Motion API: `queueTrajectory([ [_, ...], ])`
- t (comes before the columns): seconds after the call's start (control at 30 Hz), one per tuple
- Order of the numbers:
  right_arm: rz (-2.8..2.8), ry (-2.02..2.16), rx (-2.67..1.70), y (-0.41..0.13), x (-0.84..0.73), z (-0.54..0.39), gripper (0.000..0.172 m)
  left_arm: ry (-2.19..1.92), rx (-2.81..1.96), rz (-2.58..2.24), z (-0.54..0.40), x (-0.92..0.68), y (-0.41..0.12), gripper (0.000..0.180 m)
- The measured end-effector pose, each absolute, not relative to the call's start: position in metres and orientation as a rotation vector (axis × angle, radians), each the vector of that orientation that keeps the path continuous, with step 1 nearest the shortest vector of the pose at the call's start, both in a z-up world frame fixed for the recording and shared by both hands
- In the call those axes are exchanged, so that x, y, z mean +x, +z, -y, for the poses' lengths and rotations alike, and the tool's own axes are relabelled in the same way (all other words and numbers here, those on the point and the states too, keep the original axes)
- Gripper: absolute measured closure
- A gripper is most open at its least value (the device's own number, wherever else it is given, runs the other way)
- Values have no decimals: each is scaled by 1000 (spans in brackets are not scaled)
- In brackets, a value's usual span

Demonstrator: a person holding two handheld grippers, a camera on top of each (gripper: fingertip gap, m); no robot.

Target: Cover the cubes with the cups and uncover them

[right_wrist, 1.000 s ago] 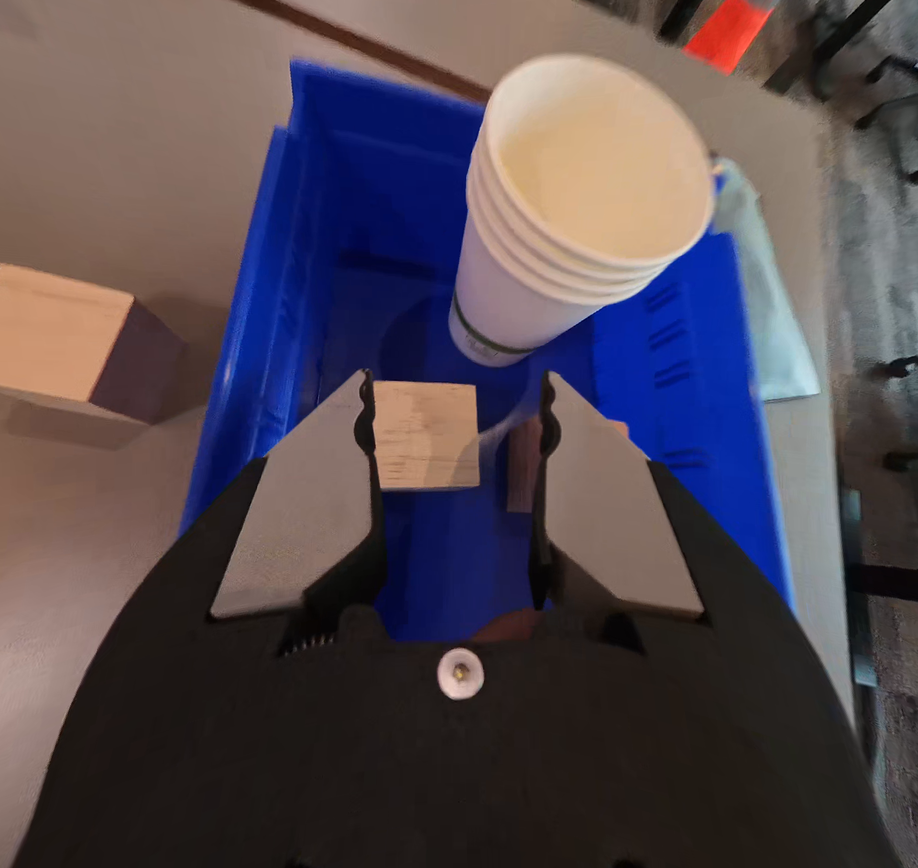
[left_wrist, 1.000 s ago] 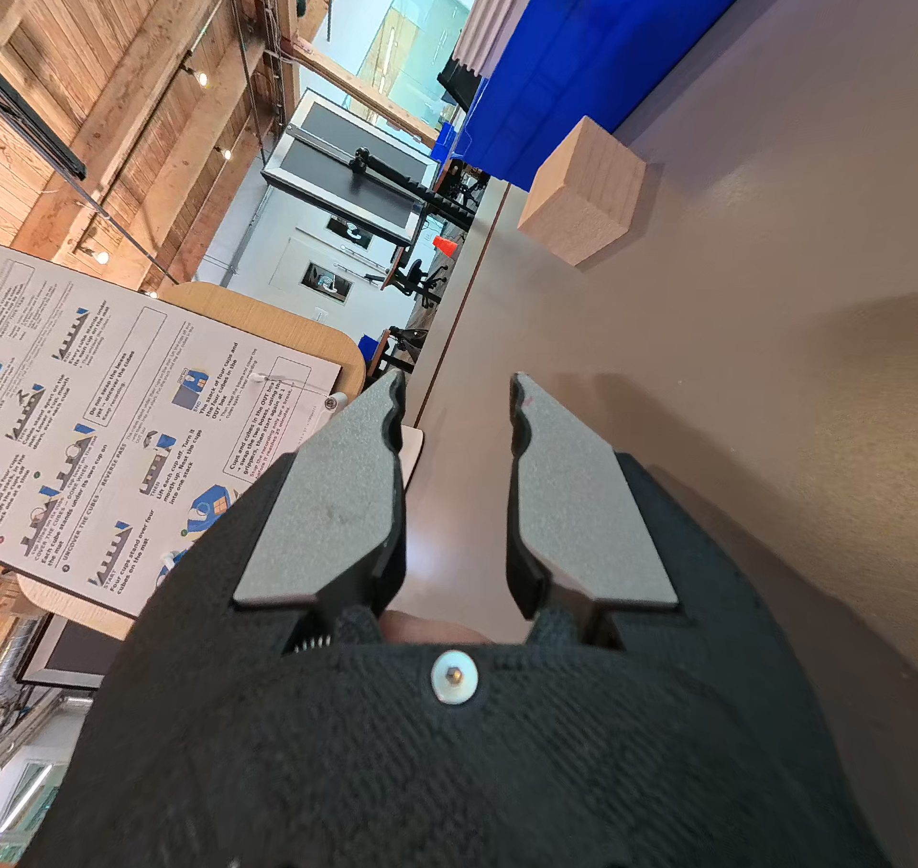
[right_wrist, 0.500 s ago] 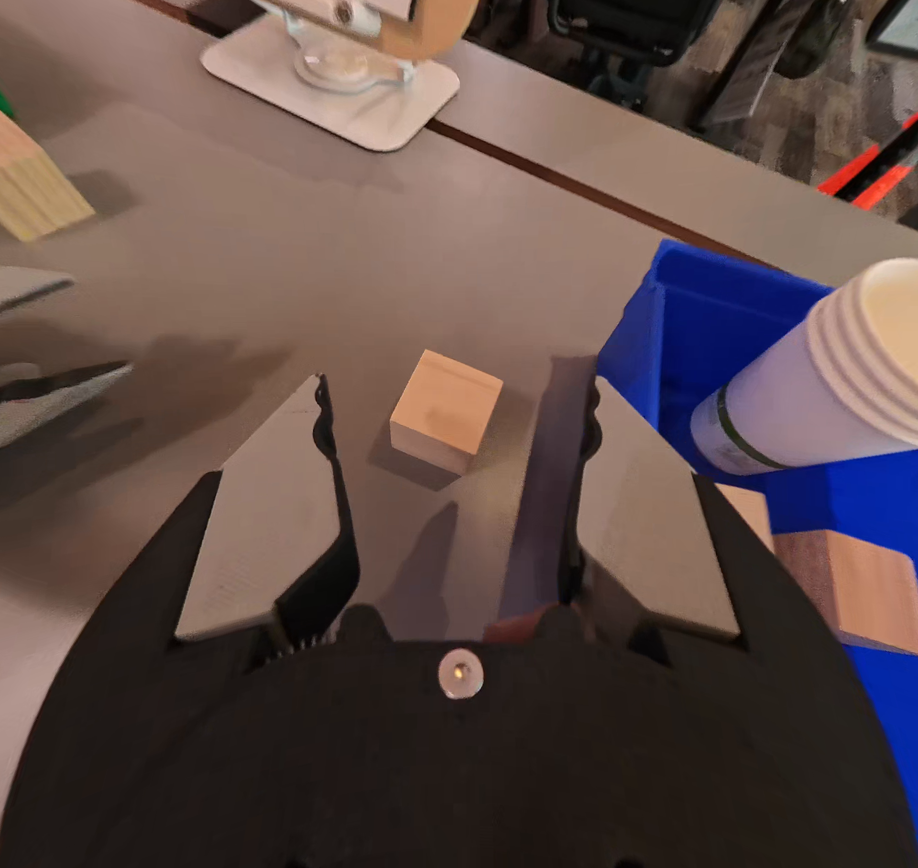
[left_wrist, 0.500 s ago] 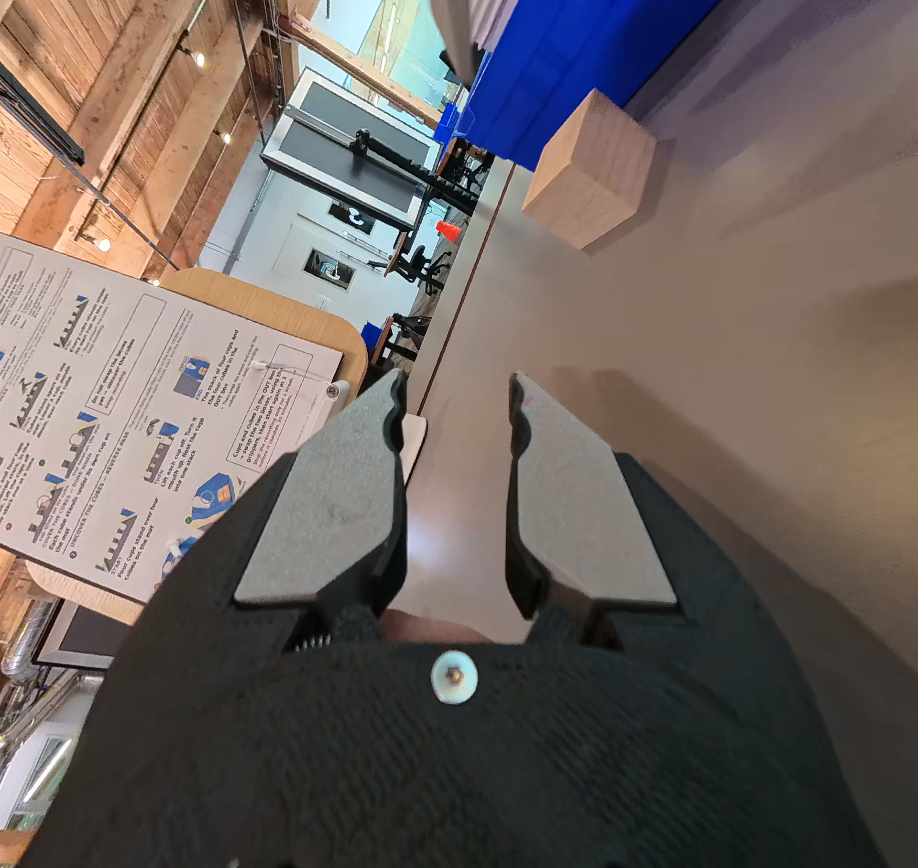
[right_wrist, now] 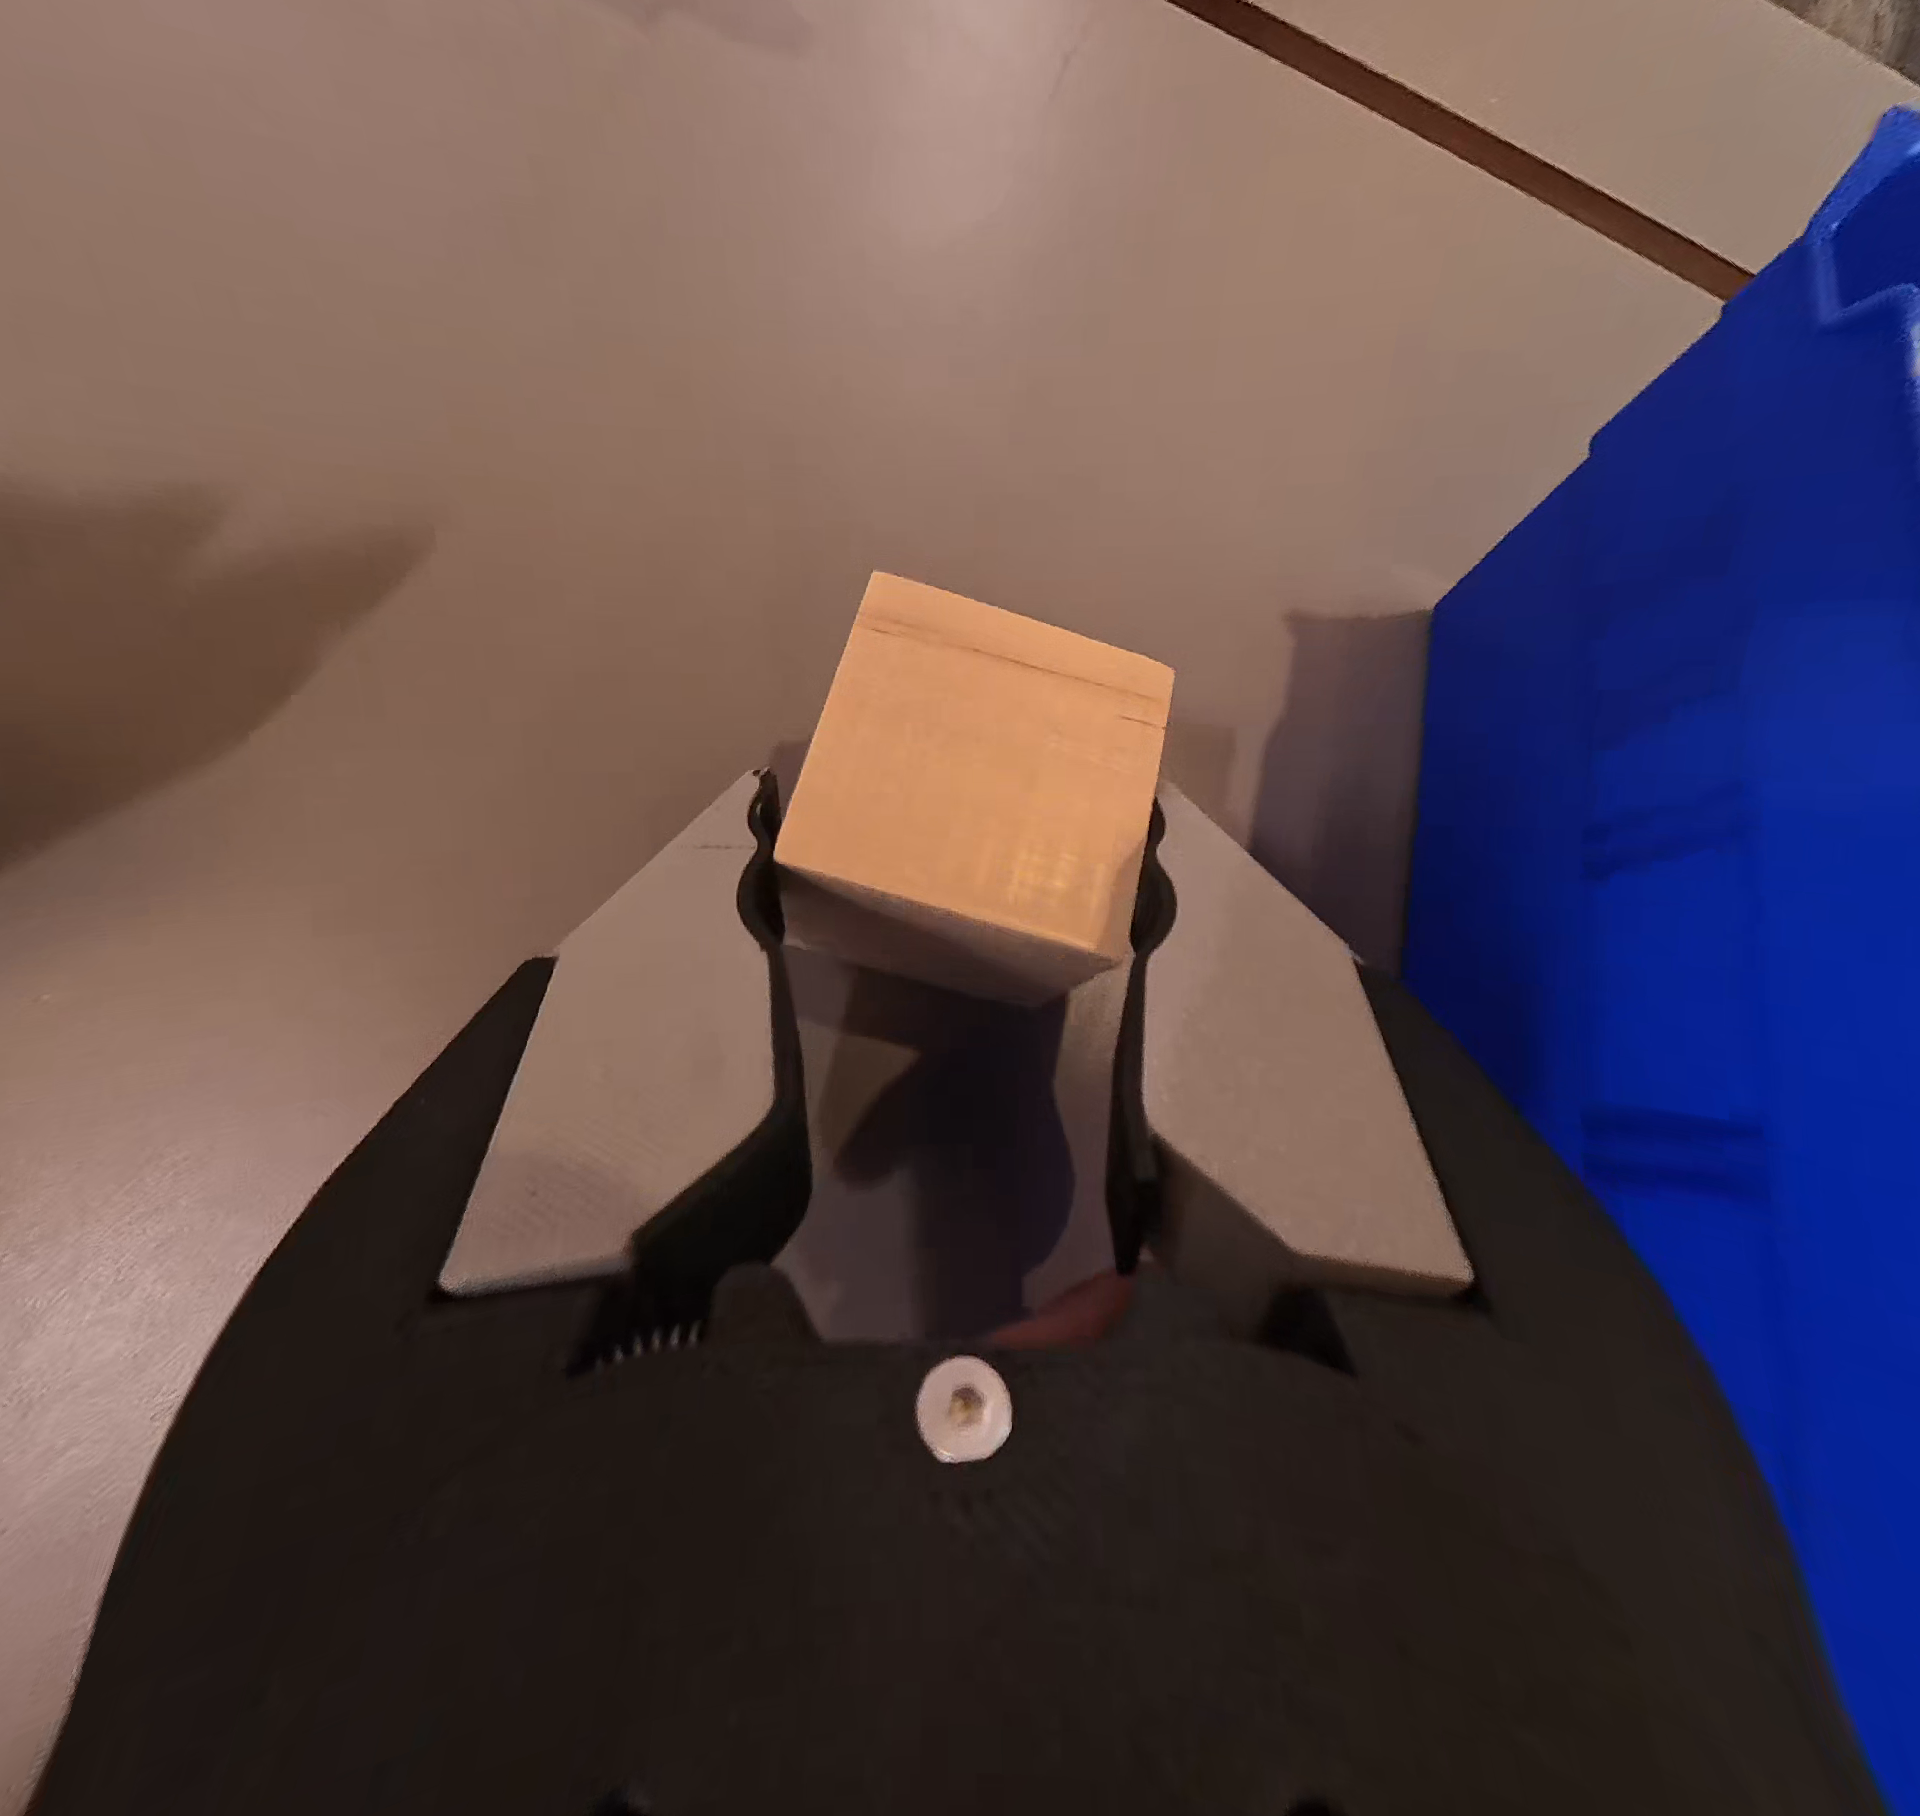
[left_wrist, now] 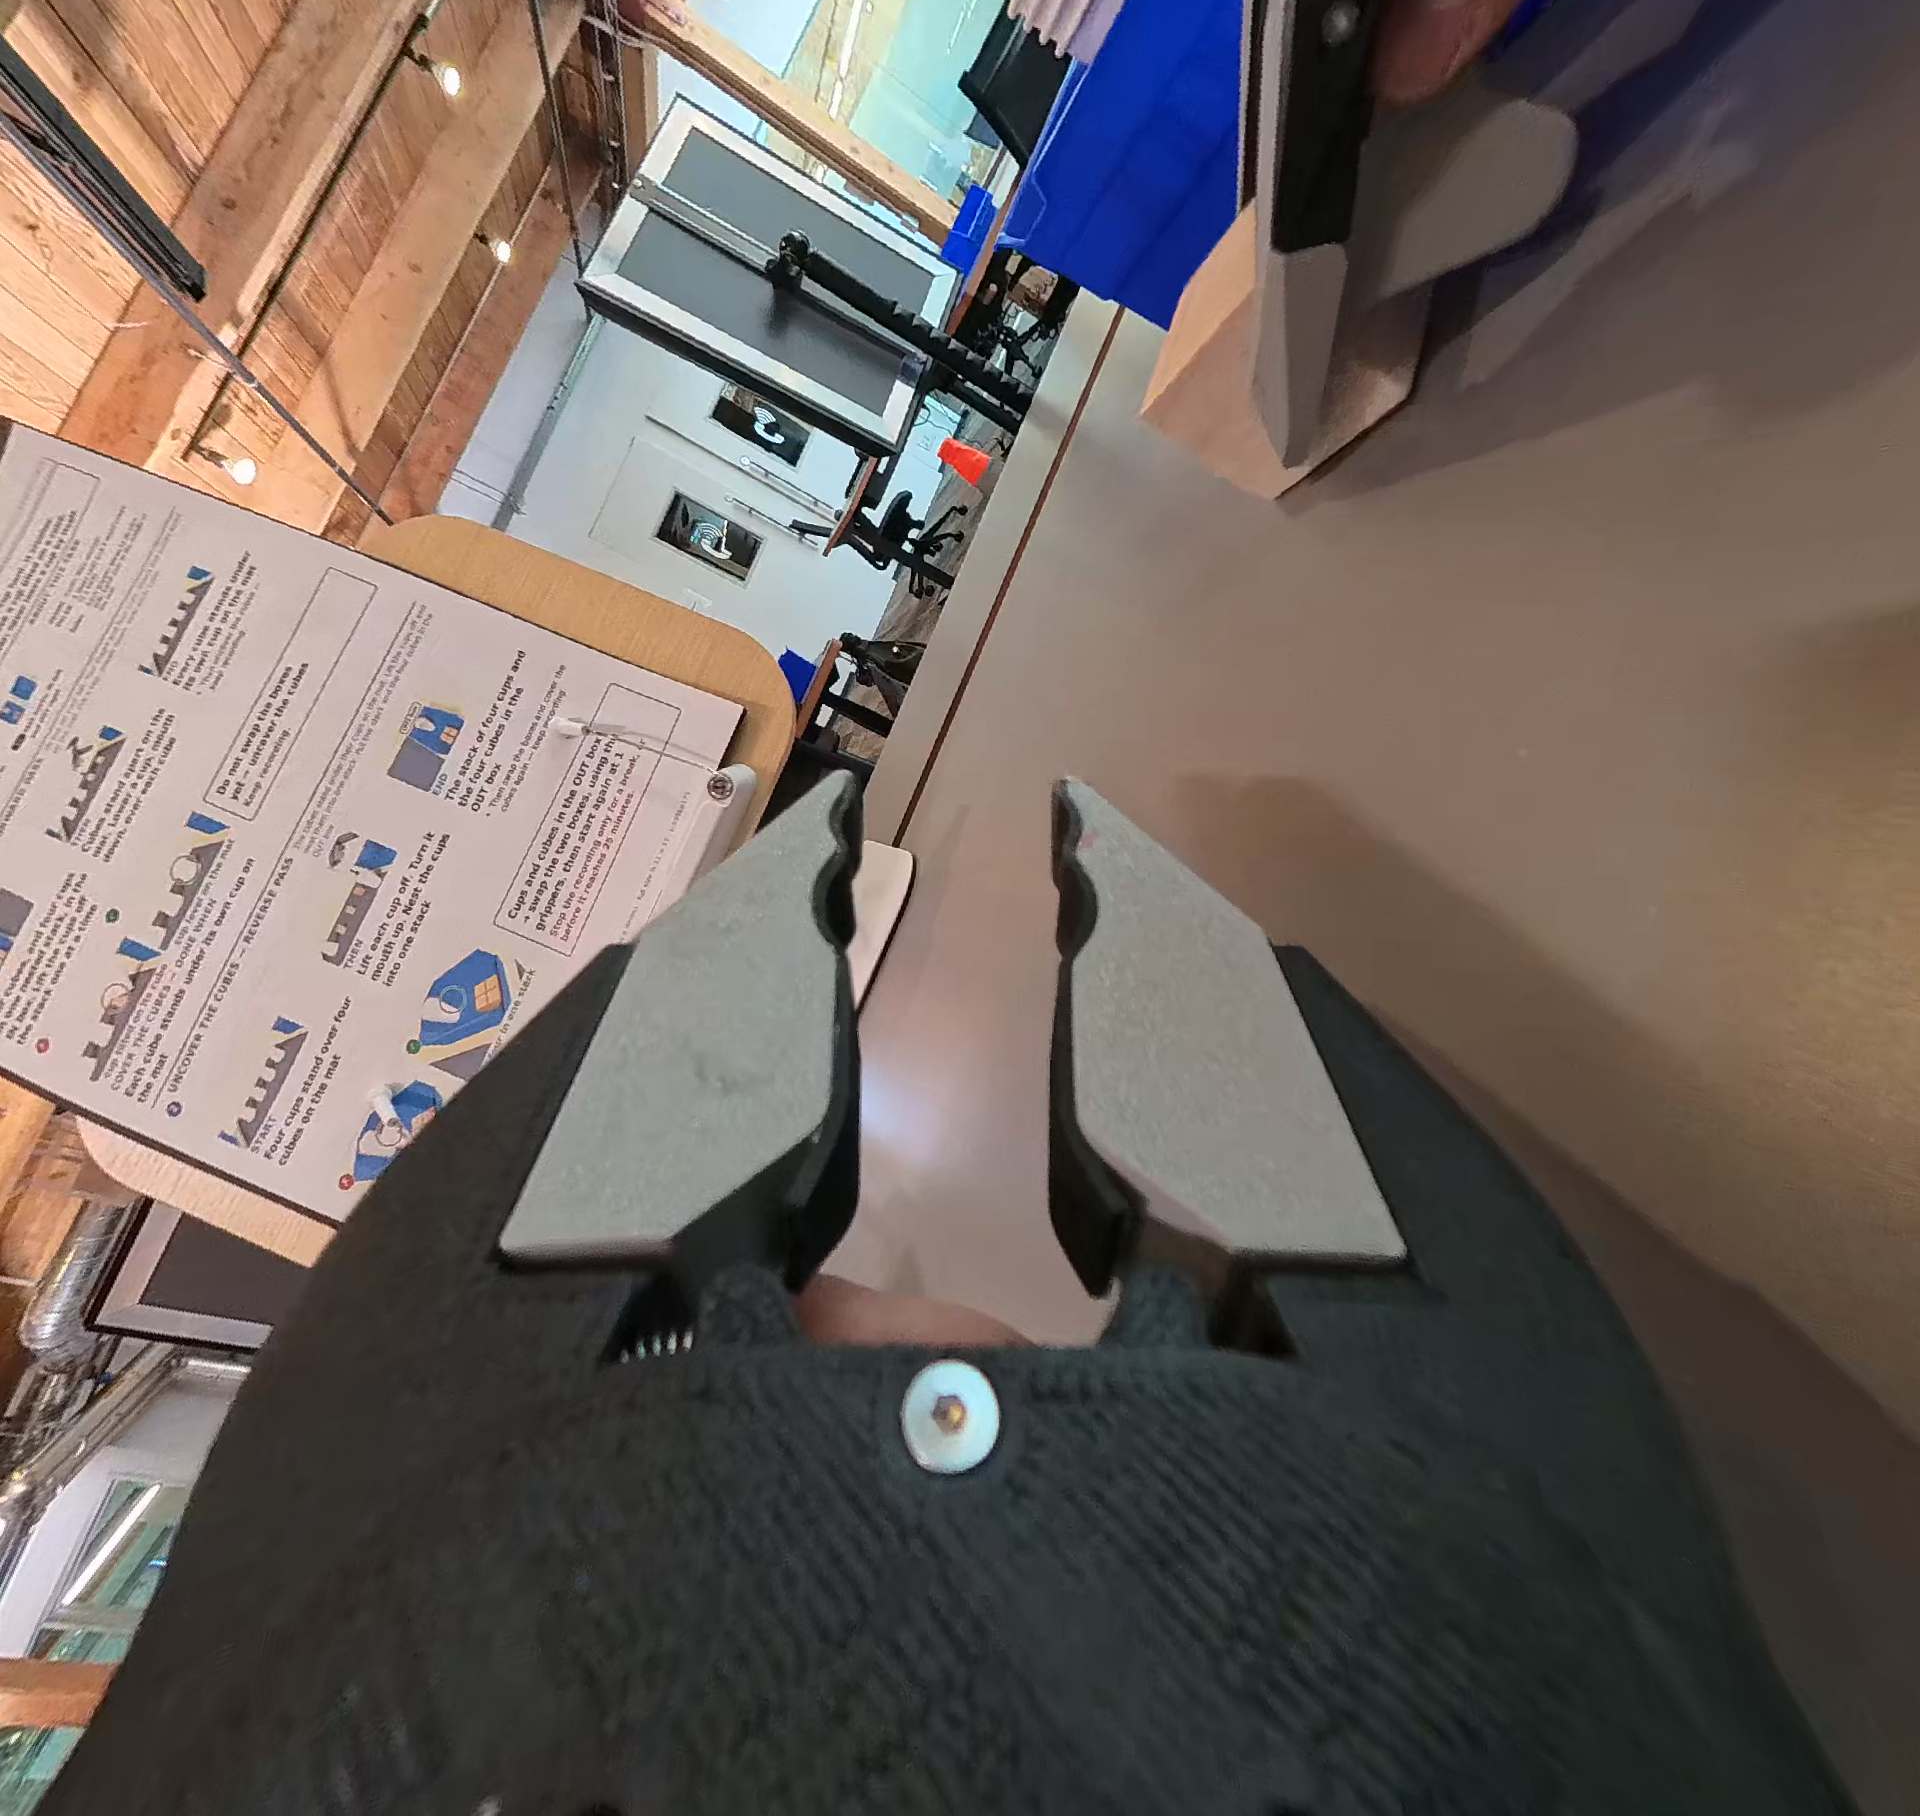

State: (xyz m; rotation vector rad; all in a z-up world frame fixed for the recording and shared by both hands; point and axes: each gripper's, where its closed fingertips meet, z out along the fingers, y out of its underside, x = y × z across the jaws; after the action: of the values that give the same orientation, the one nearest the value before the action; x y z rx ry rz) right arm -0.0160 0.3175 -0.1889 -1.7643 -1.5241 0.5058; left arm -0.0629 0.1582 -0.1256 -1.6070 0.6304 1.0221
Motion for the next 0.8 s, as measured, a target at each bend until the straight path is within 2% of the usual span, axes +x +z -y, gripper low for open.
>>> queueTrajectory([
  [0.1,1493,591,-1698,-158,-10,-306,106,1014,-1612,-616,-158,-64,-125,146],
  [0.23,1384,707,-1531,-76,19,-294,106,995,-1632,-596,-157,-66,-128,146],
  [0.33,1262,726,-1490,-29,60,-316,107,1009,-1640,-606,-158,-67,-131,147],
  [0.4,1179,711,-1531,-19,91,-346,107,1014,-1646,-618,-158,-66,-133,147],
  [0.6,1042,578,-1802,-75,169,-444,106,1032,-1637,-647,-160,-62,-134,148],
  [0.8,1160,572,-1897,-136,175,-466,105,1035,-1650,-650,-160,-63,-138,149],
])
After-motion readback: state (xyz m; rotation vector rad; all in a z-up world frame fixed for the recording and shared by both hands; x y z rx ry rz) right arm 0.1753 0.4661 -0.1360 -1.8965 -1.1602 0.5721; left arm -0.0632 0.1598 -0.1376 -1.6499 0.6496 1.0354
